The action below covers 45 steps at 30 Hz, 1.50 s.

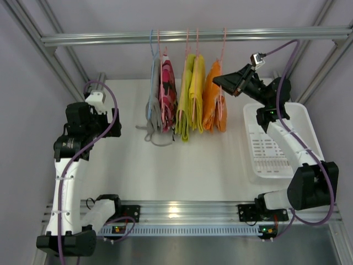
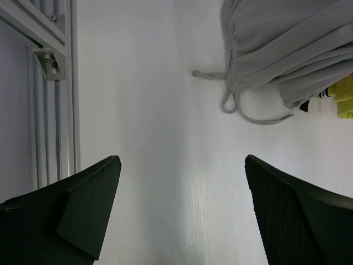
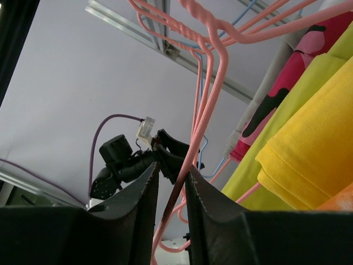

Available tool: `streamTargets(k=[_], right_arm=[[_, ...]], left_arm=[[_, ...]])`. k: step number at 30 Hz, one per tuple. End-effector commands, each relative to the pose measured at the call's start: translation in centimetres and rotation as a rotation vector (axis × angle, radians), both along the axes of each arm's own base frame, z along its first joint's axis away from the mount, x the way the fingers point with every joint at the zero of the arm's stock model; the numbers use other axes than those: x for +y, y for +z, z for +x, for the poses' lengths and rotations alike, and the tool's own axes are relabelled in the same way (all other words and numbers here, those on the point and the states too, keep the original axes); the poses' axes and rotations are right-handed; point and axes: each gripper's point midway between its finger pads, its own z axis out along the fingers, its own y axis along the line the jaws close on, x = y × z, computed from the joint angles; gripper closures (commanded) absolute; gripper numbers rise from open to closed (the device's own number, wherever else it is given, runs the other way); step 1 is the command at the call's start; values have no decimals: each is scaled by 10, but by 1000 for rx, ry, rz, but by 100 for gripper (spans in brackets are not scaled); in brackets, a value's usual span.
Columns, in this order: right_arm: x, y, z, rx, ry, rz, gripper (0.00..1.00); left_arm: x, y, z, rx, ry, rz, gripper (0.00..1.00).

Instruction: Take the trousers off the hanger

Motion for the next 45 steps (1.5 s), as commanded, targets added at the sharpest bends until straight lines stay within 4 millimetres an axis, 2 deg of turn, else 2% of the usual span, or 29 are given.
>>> streamTargets(k=[1, 2, 5, 8, 11, 18, 29, 37, 42, 45], right_arm=[[7, 26, -14, -110, 36, 11, 76], [7, 28, -14, -113, 37, 10, 77], [8, 27, -13, -112, 41, 1, 93], [9, 34, -14, -133, 46, -1, 100], [8, 45, -20, -167, 63, 8, 100], [2, 80, -47, -342, 87, 75, 100], [-10, 116, -78, -480, 57, 116, 100], [-13, 128, -83, -577, 14, 61, 100], [-13, 131, -70, -599, -9, 34, 100], [-12, 134, -71, -608, -7, 33, 100]], left_arm=[[1, 10, 9, -57, 3, 9, 1], [2, 10, 8, -54, 3, 9, 1], [3, 10, 9, -57, 5, 15, 1], [2, 11, 10, -63, 6, 13, 1], [1, 14, 12, -74, 12, -4, 1], [2, 27, 16, -131, 18, -3, 1], [-5, 50, 16, -234, -9, -32, 1], [-20, 67, 13, -302, -89, -68, 1], [-33, 77, 10, -325, -140, -121, 1], [-39, 84, 9, -335, -170, -141, 1]])
